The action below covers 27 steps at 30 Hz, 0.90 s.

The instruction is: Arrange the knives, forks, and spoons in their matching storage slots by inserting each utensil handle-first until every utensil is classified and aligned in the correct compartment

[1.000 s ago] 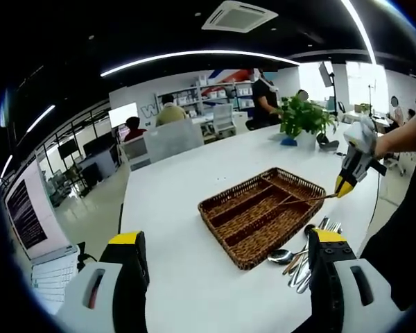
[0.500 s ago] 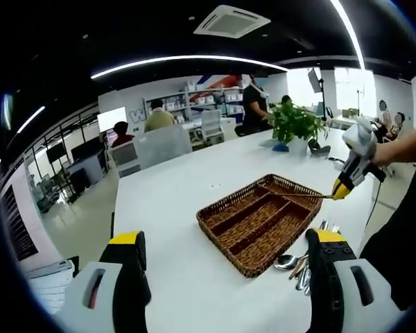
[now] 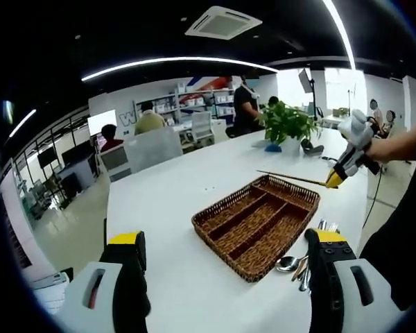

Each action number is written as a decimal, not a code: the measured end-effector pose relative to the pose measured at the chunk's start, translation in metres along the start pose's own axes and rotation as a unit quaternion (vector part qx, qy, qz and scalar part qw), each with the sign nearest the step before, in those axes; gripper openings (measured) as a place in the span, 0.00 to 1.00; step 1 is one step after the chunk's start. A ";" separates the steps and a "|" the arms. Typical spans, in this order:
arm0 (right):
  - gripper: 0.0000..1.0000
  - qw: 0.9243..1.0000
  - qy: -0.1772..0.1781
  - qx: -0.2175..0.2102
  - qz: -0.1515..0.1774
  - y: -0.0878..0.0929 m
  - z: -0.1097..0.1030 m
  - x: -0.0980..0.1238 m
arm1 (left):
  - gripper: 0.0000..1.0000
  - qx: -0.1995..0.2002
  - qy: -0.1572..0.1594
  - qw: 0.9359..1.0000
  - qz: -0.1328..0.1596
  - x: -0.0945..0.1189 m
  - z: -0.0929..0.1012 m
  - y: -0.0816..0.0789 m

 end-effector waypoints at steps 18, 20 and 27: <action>0.03 0.994 0.032 -0.101 0.041 -0.019 0.015 0.013 | 0.99 -0.009 0.012 1.000 -0.003 -0.001 -0.001 0.001; 0.03 0.993 0.034 -0.100 0.043 -0.021 0.015 0.013 | 0.99 -0.010 0.010 1.000 -0.003 0.000 -0.002 0.000; 0.03 0.993 0.042 -0.101 0.050 -0.033 0.021 0.008 | 0.99 -0.010 0.008 1.000 -0.001 0.000 -0.002 -0.002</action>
Point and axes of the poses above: the point that each gripper's makers call its tool centre point, and the gripper's own axes: x roughly backward along the fingers, z roughly to its right, y roughly out of its underside, the point moved 10 cm from there along x, roughly backward along the fingers, and after that the axes turned 14 degrees about -x, right-handed, at the moved point
